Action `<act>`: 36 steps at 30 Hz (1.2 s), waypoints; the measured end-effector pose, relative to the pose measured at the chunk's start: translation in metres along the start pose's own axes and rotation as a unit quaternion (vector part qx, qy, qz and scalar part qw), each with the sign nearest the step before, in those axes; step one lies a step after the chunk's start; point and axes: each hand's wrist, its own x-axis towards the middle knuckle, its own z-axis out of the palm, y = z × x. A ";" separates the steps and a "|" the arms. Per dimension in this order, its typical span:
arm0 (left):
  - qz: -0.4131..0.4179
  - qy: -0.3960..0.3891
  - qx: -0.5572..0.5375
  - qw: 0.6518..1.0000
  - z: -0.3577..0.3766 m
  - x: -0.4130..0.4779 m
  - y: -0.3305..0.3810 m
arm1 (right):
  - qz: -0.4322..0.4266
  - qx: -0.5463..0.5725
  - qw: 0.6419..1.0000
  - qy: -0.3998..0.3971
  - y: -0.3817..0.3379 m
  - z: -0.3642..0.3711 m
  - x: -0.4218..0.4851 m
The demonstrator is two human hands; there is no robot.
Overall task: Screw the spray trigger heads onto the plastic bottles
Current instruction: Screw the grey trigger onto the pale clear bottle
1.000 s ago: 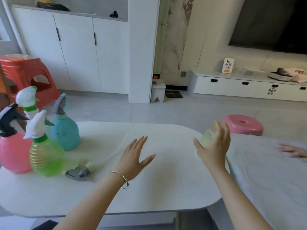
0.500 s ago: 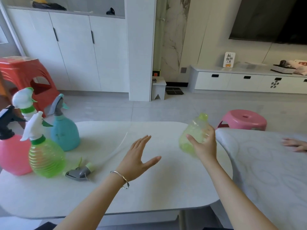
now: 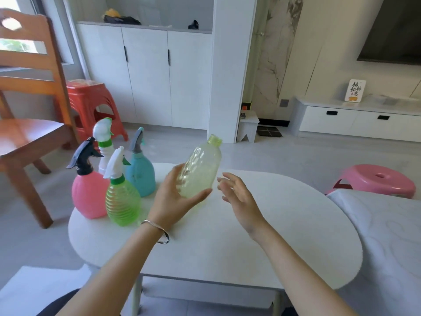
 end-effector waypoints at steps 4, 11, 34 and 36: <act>-0.006 0.045 0.018 0.999 -0.051 -0.006 -0.007 | 0.013 -0.134 0.987 -0.092 0.022 0.025 0.000; 0.001 0.023 0.022 0.999 -0.091 -0.024 -0.018 | -0.038 -0.309 0.932 -0.183 0.046 0.076 0.006; -0.032 -0.060 0.107 0.992 -0.072 -0.024 -0.051 | -0.057 0.106 0.977 0.179 0.000 0.011 0.056; -0.040 -0.071 0.125 0.989 -0.065 -0.022 -0.056 | -0.030 0.246 0.945 0.212 -0.009 -0.011 0.056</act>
